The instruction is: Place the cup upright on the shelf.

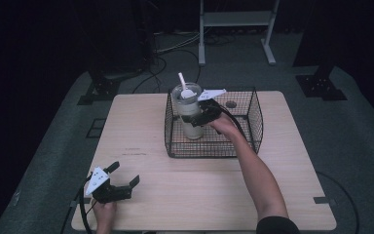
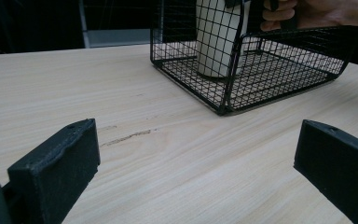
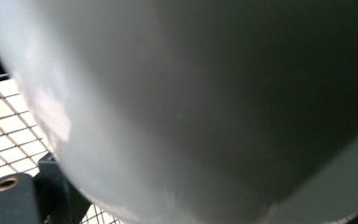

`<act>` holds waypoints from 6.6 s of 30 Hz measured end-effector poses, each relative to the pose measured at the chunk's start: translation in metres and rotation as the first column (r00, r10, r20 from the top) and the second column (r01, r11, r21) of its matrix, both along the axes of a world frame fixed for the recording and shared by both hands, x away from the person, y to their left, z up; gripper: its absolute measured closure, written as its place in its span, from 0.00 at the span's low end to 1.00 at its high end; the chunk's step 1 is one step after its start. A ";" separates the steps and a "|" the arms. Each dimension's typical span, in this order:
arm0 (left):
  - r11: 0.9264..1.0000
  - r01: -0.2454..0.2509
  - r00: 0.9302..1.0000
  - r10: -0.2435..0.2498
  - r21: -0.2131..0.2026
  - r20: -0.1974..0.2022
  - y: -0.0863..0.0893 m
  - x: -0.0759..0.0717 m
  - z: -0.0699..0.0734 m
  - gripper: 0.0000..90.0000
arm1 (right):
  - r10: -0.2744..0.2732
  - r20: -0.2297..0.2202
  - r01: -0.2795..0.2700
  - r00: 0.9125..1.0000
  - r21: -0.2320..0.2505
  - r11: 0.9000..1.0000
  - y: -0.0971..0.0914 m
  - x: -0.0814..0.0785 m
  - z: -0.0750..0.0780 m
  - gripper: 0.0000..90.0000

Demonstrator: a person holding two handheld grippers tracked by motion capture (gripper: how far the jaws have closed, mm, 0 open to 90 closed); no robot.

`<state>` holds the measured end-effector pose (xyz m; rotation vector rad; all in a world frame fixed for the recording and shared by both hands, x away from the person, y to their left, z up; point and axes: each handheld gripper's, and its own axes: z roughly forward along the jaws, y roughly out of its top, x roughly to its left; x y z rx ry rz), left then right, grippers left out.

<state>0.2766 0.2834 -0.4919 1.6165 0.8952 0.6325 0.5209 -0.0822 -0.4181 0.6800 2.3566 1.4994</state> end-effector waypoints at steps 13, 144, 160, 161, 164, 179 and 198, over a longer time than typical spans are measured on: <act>1.000 0.000 1.000 0.000 0.007 0.001 0.000 0.000 0.000 0.00 | 0.025 0.019 -0.026 0.999 0.013 1.000 -0.008 -0.003 -0.004 0.09; 0.999 -0.003 1.000 0.003 0.041 0.000 -0.004 -0.001 0.000 0.00 | -0.083 0.014 0.084 0.996 -0.049 0.995 -0.131 -0.137 0.054 0.10; 0.999 -0.003 1.000 0.003 0.042 -0.002 -0.004 -0.001 0.000 0.00 | -0.086 0.025 0.087 0.996 -0.048 0.995 -0.148 -0.158 0.051 0.10; 0.999 -0.004 1.000 0.004 0.042 -0.002 -0.005 -0.001 0.000 0.00 | -0.088 0.026 0.089 0.996 -0.050 0.995 -0.149 -0.160 0.051 0.10; 0.999 -0.003 1.000 0.004 0.046 -0.002 -0.004 -0.001 0.000 0.00 | -0.096 0.022 0.097 0.995 -0.050 0.994 -0.155 -0.165 0.047 0.10; 0.999 -0.002 1.000 0.002 0.049 0.000 -0.005 -0.001 0.000 0.00 | -0.109 0.009 0.110 0.994 -0.052 0.993 -0.169 -0.185 0.028 0.10; 0.999 -0.003 1.000 0.003 0.047 0.000 -0.005 -0.001 0.000 0.00 | -0.113 0.008 0.113 0.994 -0.020 0.993 -0.179 -0.210 0.001 0.10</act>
